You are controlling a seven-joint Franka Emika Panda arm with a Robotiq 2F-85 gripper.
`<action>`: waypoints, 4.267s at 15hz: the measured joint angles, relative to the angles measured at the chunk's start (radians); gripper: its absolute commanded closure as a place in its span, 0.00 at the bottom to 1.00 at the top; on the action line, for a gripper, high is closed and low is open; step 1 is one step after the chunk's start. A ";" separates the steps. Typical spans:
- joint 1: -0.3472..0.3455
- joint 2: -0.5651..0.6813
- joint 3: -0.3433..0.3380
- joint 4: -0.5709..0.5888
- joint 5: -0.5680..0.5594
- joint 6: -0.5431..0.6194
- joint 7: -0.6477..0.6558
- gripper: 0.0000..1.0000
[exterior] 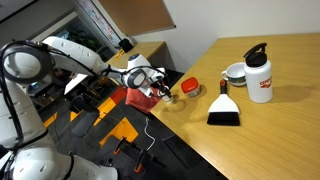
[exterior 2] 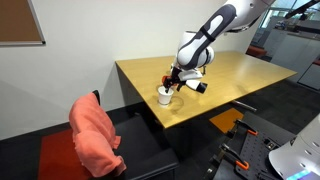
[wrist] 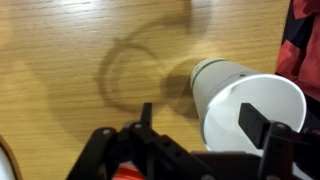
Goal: Move the cup to the right
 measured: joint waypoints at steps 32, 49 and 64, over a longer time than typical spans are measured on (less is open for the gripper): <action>-0.085 -0.136 -0.356 0.013 -0.109 -0.292 0.329 0.99; -0.279 0.126 -0.458 0.289 0.000 -0.099 0.511 0.99; -0.336 0.371 -0.434 0.602 0.073 -0.116 0.517 0.58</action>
